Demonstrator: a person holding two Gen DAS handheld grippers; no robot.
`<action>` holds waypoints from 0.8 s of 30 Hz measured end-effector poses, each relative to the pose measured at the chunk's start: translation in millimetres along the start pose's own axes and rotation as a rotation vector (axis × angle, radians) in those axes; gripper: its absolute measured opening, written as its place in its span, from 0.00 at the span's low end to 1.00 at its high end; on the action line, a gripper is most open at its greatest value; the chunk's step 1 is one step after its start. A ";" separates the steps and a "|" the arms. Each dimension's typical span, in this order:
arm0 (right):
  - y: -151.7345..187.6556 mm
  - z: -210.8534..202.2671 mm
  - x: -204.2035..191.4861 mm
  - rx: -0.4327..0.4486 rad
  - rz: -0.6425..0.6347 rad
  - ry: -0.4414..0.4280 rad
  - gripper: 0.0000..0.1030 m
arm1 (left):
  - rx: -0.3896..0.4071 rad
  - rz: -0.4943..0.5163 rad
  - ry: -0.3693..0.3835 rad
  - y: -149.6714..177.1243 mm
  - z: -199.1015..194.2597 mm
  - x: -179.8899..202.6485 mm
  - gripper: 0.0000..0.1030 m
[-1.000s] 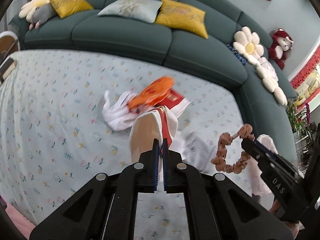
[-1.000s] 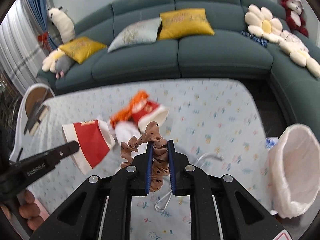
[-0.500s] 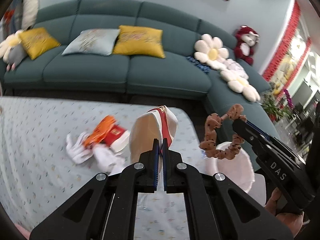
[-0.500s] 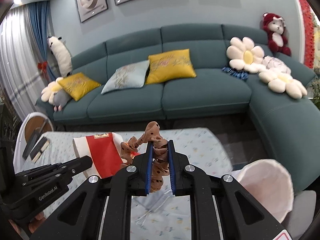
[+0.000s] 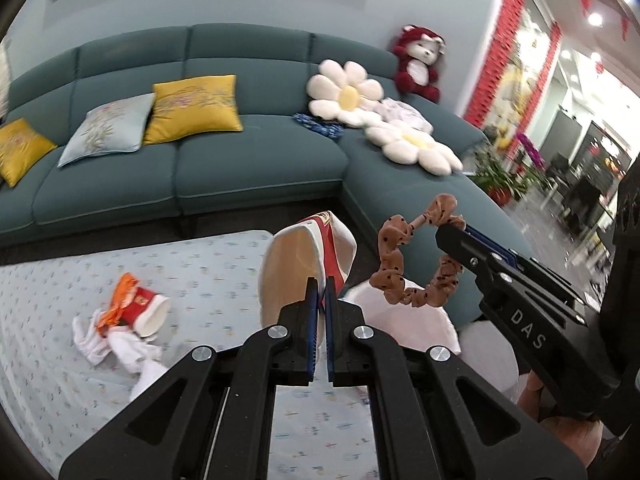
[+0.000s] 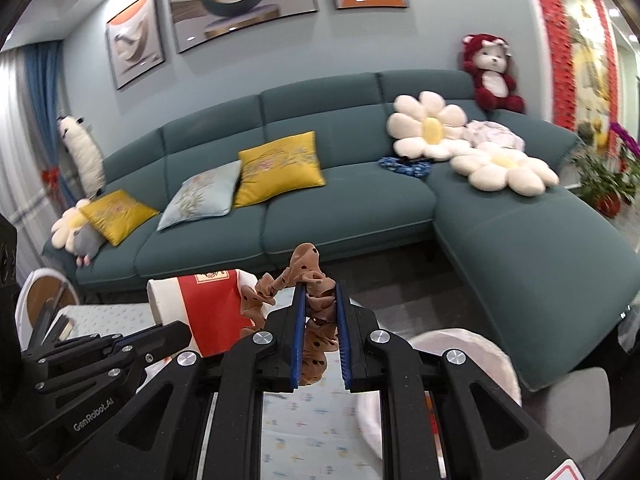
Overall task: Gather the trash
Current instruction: 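Carry the paper cup and scrunchie in both tools over the wastebasket, then open both tools to drop the cup and scrunchie into the wastebasket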
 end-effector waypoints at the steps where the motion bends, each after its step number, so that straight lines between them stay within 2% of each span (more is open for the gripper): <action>1: 2.8 -1.5 8.0 -0.001 0.009 0.008 0.13 | -0.010 0.012 0.007 2.4 5.3 9.8 0.03; 9: 24.6 -7.1 63.7 -0.020 0.079 0.073 0.13 | -0.069 0.092 0.048 18.7 37.0 63.0 0.03; 15: 44.1 0.0 94.3 -0.054 0.117 0.109 0.13 | -0.122 0.129 0.076 30.2 61.9 84.7 0.03; 21: 62.8 13.9 119.2 -0.093 0.158 0.133 0.15 | -0.169 0.124 0.093 36.1 84.3 92.8 0.04; 23: 66.8 16.3 122.2 -0.102 0.160 0.153 0.21 | -0.185 0.102 0.104 35.2 92.2 91.5 0.12; 24: 67.9 17.2 123.5 -0.105 0.162 0.167 0.25 | -0.190 0.089 0.102 34.2 95.2 90.0 0.29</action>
Point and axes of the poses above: each gripper's, at about its wrist camera, not at the fingertips, and z roughly the way its jaws point, x to its right, y to its underside, the point moved 1 cm from there along z, roughly the way its jaws point, and after that the axes turned 13 degrees about -z, right-handed, at the moved point
